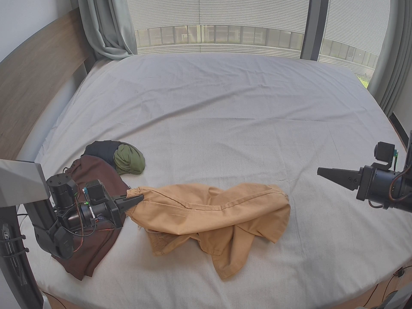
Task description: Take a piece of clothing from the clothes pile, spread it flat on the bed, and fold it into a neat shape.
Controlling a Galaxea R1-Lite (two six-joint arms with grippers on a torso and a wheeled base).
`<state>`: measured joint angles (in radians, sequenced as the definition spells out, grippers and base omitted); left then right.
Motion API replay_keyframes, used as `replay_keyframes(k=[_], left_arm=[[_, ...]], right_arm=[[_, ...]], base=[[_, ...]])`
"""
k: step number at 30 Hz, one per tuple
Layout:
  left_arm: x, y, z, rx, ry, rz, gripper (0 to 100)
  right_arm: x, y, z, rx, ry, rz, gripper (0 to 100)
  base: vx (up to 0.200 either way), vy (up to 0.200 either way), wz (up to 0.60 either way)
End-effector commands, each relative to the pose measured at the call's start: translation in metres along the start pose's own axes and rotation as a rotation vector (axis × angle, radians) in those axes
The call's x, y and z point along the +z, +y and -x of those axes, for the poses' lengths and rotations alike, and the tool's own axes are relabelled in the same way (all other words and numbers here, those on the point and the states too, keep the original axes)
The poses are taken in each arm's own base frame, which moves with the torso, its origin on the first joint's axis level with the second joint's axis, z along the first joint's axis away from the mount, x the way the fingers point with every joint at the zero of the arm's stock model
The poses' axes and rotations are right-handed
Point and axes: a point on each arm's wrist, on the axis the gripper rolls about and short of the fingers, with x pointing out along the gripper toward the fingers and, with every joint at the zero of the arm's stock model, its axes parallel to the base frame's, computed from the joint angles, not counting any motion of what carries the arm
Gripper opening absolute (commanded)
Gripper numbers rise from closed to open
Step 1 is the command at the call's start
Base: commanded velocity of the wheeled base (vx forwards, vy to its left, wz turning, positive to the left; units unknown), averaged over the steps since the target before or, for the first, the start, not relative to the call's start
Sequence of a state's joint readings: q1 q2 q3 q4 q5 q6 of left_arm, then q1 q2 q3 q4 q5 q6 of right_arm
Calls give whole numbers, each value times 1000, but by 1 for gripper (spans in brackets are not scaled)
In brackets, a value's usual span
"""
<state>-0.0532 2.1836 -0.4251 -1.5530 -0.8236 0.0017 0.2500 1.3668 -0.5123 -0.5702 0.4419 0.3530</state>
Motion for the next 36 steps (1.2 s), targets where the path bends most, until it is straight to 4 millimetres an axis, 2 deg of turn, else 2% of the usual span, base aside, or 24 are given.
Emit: replay_keyframes(k=[1, 9, 15, 19, 21, 36], left_arm=[[-3, 1, 0, 1, 6, 6, 0], [-7, 2, -1, 4, 16, 8, 0], [-7, 2, -1, 4, 14, 6, 0], [-7, 3, -1, 4, 15, 7, 0], [-6, 3, -1, 5, 13, 5, 0], [-8, 2, -2, 1, 17, 4, 0]], right_arm=[[-14, -19, -20, -41, 82, -56, 100], [-31, -44, -49, -46, 126, -108, 100], [-43, -67, -70, -69, 125, -224, 100], [-54, -78, -84, -75, 130, -297, 100], [-66, -89, -95, -84, 142, -319, 100], [-99, -129, -131, -86, 75, -469, 100]], base=[[0, 0, 0], [0, 0, 0], [0, 0, 0], [0, 0, 0], [0, 0, 0], [0, 0, 0]])
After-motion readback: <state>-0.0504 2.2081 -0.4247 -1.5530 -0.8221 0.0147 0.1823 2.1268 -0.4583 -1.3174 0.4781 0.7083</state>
